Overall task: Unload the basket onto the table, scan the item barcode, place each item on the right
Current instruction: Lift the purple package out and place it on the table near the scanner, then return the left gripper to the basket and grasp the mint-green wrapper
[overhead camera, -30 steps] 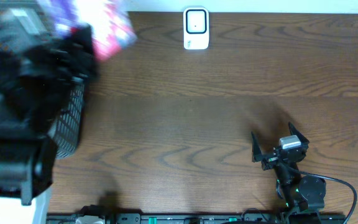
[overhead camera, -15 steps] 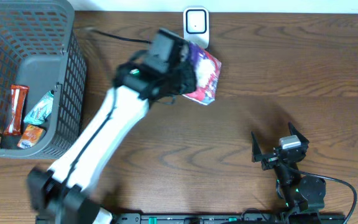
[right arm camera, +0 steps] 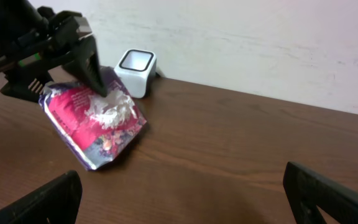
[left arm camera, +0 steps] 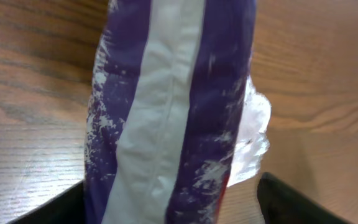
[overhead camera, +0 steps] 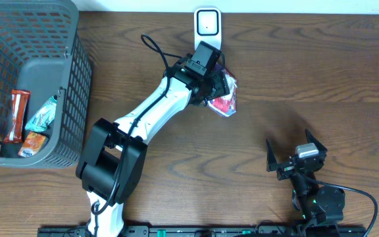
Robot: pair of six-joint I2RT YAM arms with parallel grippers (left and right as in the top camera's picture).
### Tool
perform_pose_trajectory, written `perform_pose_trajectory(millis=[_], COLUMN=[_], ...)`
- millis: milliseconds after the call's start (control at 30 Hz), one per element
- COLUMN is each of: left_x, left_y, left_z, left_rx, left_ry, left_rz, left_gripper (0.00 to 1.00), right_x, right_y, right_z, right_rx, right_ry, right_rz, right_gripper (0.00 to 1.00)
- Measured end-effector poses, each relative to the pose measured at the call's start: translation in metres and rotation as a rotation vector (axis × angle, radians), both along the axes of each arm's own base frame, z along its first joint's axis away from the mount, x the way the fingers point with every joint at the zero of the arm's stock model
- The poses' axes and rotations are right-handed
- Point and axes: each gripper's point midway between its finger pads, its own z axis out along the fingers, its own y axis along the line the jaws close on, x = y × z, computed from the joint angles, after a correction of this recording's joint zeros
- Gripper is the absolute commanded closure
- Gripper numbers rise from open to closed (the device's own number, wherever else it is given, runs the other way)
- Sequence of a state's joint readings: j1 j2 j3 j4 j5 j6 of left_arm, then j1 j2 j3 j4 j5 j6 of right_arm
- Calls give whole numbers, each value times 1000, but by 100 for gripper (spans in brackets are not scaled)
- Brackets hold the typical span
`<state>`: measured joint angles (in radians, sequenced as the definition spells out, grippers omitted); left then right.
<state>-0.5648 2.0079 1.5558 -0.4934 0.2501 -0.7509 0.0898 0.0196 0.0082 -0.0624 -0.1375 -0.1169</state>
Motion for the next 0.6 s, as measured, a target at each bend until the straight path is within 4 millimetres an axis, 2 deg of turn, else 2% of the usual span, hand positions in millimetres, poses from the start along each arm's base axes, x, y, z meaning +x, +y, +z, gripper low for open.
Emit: perform_pose_trajectory(millis=[133, 233, 300, 433, 500, 600], left_x=[5, 17, 31, 50, 48, 37], left_y=[5, 22, 39, 89, 125, 182], left_z=[10, 39, 78, 179, 231, 284], left_rx=[-19, -52, -100, -191, -192, -116], left_ry=[-14, -68, -156, -400, -535, -698], left_rz=[18, 60, 101, 186, 231, 306], left_gripper=[14, 14, 14, 14, 14, 14], right_x=[0, 0, 0, 0, 0, 0], right_y=[0, 0, 0, 0, 0, 0], right_z=[0, 0, 0, 0, 0, 0], right_rx=[0, 0, 0, 0, 0, 0], right_ry=[0, 0, 0, 0, 0, 0], right_rz=[0, 0, 0, 0, 0, 0], right_gripper=[1, 1, 1, 1, 1, 1])
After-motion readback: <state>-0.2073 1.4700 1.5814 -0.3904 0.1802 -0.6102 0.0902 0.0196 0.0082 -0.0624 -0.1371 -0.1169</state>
